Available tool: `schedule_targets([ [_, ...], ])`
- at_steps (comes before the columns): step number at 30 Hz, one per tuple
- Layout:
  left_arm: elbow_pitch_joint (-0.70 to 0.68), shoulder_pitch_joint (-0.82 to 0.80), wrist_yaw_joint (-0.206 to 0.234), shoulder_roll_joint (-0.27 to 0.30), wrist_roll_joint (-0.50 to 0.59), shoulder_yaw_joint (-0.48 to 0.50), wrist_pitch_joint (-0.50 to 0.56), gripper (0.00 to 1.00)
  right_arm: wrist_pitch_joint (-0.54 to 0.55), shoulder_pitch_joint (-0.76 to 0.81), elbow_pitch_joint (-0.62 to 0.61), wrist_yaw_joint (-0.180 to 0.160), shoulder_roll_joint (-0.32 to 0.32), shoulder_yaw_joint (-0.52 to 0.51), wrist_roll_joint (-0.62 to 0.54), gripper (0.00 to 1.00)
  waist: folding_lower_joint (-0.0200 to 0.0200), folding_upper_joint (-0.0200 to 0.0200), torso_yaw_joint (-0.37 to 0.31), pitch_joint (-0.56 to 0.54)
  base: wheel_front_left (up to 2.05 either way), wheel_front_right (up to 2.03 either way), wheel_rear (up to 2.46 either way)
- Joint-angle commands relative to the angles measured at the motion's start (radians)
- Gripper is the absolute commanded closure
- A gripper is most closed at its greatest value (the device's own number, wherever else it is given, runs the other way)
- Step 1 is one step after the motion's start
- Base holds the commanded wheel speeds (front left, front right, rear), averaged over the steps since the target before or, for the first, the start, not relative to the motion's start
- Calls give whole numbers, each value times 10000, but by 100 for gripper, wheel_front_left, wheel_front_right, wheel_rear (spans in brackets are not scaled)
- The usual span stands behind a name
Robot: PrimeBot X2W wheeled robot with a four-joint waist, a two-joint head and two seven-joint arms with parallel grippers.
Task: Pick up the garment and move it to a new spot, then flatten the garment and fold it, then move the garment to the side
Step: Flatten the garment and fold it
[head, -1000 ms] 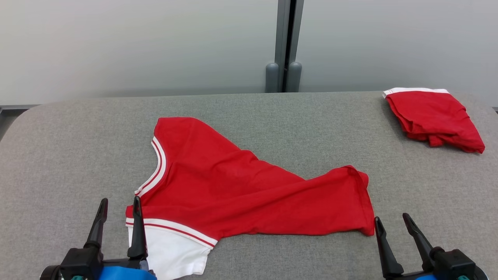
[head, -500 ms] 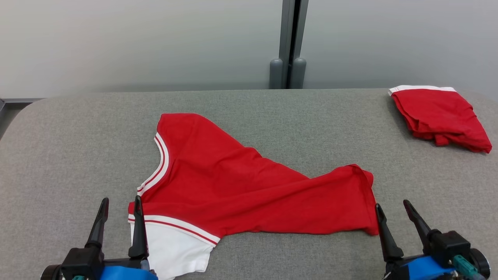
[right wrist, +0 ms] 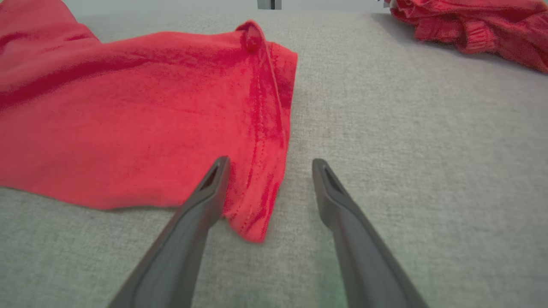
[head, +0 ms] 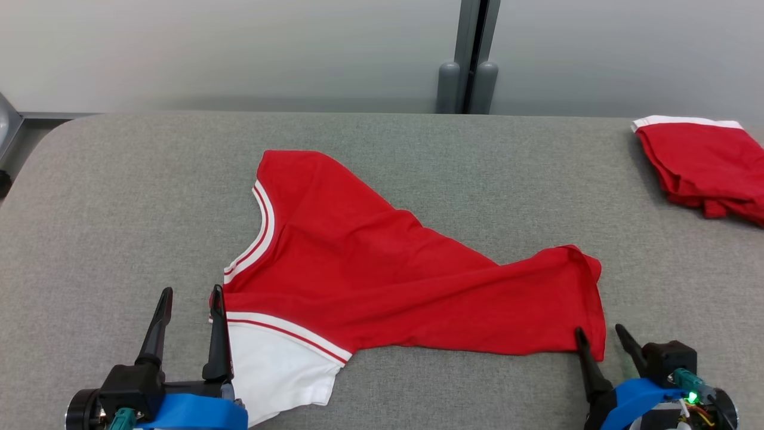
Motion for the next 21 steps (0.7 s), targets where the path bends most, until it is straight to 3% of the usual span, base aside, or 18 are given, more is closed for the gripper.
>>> schedule_targets([
  [1, 11, -181, -32, -7, -59, 46, -46, 0, -35, -131, 110, 2, 55, 7, -28, 0, -1, 0, 43, 53, 0, 0, 0],
  [8, 56, -215, -45, -7, -78, 22, -46, 0, -109, -254, 1432, 3, 244, 242, 404, 0, -1, 0, 118, 132, 0, 0, 0],
  [9, 57, -197, -23, -7, -84, 22, -46, 0, -129, -222, 1527, 3, 284, 349, 512, 61, -1, 0, 105, 114, 0, 0, 0],
  [10, 69, -170, -1, -7, -85, 25, -46, 0, -150, -200, 1569, 12, 311, 464, 618, 98, -1, 0, 81, 88, 0, 0, 0],
  [15, 133, -40, 5, -8, -150, 3, -46, 0, -266, -97, 1037, 3, 161, 783, 1078, 100, -1, 0, -137, -59, 0, 0, 0],
  [21, 265, 11, -20, -4, -109, -31, -46, 0, -173, 562, -466, 3, -319, 1295, 1828, 100, -1, 0, -391, -298, 0, 0, 0],
])
